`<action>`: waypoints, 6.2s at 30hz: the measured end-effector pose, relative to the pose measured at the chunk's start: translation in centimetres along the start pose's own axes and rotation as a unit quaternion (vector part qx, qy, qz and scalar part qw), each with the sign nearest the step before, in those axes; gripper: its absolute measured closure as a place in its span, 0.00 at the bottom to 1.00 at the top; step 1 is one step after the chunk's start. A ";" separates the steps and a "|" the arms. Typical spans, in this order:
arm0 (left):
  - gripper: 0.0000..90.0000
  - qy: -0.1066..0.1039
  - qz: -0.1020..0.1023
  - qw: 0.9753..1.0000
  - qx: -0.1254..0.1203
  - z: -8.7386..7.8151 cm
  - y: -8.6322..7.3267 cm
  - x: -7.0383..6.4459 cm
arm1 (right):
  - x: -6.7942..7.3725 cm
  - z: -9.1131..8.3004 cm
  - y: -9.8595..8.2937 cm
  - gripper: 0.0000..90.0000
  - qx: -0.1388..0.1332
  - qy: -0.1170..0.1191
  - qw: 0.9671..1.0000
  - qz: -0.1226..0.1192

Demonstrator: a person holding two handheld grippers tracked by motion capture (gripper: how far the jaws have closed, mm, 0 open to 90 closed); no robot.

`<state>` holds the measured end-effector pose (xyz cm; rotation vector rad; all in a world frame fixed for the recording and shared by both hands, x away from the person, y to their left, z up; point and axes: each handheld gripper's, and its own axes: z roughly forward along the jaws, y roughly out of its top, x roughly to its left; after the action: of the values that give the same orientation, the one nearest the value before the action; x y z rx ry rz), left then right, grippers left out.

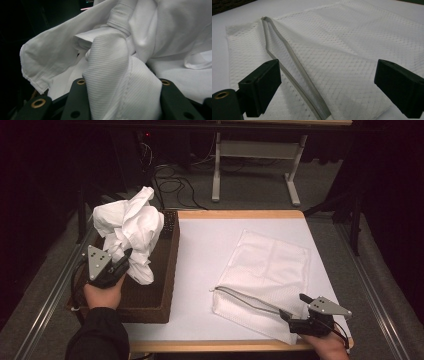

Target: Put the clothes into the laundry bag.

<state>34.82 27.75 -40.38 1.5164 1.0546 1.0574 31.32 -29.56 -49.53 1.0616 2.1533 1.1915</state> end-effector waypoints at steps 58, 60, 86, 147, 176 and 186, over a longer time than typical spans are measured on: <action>0.71 -0.196 0.032 0.976 -0.085 -0.8 4.4 -16.3 | -0.3 -0.4 0.1 0.16 -0.014 0.003 1.000 0.000; 0.71 -0.199 0.033 0.976 -0.083 -1.1 4.1 -16.8 | -0.3 -0.4 0.1 0.16 -0.014 0.004 1.000 0.000; 0.71 -0.216 0.045 0.974 -0.046 -2.5 -2.7 -21.2 | -0.2 -0.3 0.1 0.17 -0.015 0.008 1.000 -0.007; 0.70 -0.211 0.013 0.976 -0.040 -2.4 -4.1 -20.2 | 1.2 6.8 2.7 0.83 0.115 0.029 0.992 -0.041; 0.70 -0.231 0.033 0.971 -0.050 -3.1 -3.6 -22.2 | 1.9 4.2 4.1 0.99 0.024 0.048 0.998 -0.023; 0.70 -0.249 0.063 0.965 -0.047 -3.6 -3.6 -23.6 | 1.6 4.3 4.3 0.99 0.019 0.048 0.999 -0.016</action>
<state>25.11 6.47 -46.27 1.6701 0.5561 0.7378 35.04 -24.74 -48.16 1.0004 2.2654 1.2146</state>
